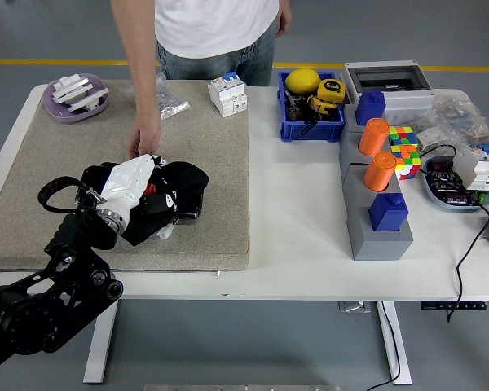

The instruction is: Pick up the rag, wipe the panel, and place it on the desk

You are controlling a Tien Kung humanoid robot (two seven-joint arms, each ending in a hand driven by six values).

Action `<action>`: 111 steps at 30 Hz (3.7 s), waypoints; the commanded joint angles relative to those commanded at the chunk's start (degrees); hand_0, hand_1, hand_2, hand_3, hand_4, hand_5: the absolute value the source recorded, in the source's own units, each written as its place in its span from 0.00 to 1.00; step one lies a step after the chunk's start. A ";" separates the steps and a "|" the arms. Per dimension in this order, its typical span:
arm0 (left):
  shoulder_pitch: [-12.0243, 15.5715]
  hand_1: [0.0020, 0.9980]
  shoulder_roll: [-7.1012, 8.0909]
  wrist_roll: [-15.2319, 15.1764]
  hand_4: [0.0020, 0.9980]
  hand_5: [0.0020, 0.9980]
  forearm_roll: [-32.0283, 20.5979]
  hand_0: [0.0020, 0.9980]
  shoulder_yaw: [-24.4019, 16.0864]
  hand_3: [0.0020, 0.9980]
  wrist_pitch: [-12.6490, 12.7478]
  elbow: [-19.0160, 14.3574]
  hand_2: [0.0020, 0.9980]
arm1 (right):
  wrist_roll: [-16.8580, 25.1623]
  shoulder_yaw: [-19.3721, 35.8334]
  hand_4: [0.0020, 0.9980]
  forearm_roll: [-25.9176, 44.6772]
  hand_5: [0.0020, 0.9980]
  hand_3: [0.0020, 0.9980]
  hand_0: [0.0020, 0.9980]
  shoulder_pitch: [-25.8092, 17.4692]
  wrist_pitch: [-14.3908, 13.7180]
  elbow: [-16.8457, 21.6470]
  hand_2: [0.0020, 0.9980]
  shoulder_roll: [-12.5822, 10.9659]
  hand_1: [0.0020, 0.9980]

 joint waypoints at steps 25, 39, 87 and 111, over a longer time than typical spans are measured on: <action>-0.87 0.18 -0.01 0.94 0.19 0.00 0.39 0.28 -0.46 0.47 1.32 3.01 0.51 | -0.28 0.75 1.00 -1.30 0.55 0.63 0.71 -0.03 -0.01 0.04 0.64 0.07 0.52; -0.94 0.18 2.44 2.14 0.19 0.00 1.40 0.25 -5.55 0.47 1.27 6.69 0.51 | -0.22 0.48 1.00 -0.96 0.55 0.63 0.71 -0.08 0.04 0.04 0.64 0.08 0.52; -1.10 0.19 4.49 3.46 0.21 0.00 2.10 0.25 -10.90 0.47 2.80 9.55 0.50 | -0.07 -0.05 1.00 -0.04 0.56 0.63 0.71 0.19 0.16 0.06 0.64 -0.15 0.52; -3.12 0.19 1.04 5.62 0.22 0.00 2.37 0.25 4.24 0.48 1.31 0.35 0.50 | -0.60 1.29 1.00 -1.68 0.56 0.63 0.71 0.05 0.13 0.06 0.64 -0.37 0.52</action>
